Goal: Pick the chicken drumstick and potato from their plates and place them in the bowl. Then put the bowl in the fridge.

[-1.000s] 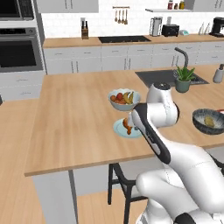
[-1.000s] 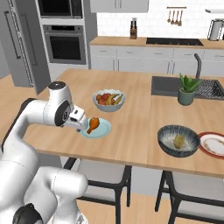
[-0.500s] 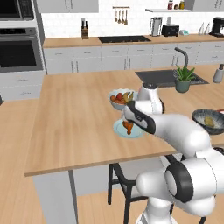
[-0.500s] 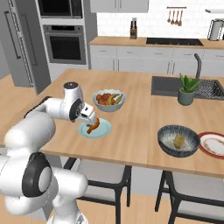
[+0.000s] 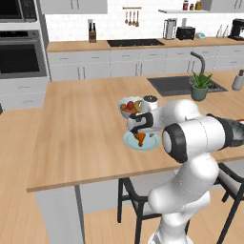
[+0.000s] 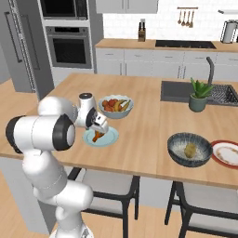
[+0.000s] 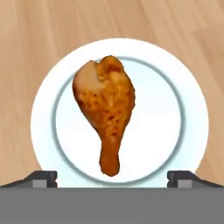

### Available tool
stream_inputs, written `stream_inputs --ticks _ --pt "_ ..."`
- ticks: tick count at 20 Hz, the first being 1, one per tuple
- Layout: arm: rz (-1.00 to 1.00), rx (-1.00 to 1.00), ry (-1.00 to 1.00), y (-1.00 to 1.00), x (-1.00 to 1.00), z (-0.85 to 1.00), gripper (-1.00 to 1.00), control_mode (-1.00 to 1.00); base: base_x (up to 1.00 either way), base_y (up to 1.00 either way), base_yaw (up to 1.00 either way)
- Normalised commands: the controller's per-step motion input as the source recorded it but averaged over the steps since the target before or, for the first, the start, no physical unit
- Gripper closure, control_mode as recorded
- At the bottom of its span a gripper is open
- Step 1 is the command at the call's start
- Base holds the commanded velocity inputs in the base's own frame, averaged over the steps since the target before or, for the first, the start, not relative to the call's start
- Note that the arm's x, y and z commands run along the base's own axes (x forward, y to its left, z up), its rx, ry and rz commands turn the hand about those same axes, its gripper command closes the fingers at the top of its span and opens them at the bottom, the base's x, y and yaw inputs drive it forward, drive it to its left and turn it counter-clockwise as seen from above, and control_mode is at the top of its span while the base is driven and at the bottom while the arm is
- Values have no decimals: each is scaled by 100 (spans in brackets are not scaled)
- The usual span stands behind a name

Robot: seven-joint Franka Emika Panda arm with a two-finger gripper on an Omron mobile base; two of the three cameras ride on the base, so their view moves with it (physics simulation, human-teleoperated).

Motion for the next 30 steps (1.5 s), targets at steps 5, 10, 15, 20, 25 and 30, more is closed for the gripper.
stream_inputs --ticks 5,10,15,20,25,30 --pt "0 0 5 0 51 -30 -100 -100 0 0 0" --pt "0 0 7 -1 5 -38 -100 -100 0 0 0" --pt "0 0 4 0 0 -39 -100 -100 0 0 0" --pt "0 1 0 -3 0 -20 -100 -100 0 0 0" --pt "0 0 0 0 0 -12 100 -100 0 0 0" --pt "0 0 0 0 0 0 100 -100 0 0 0"
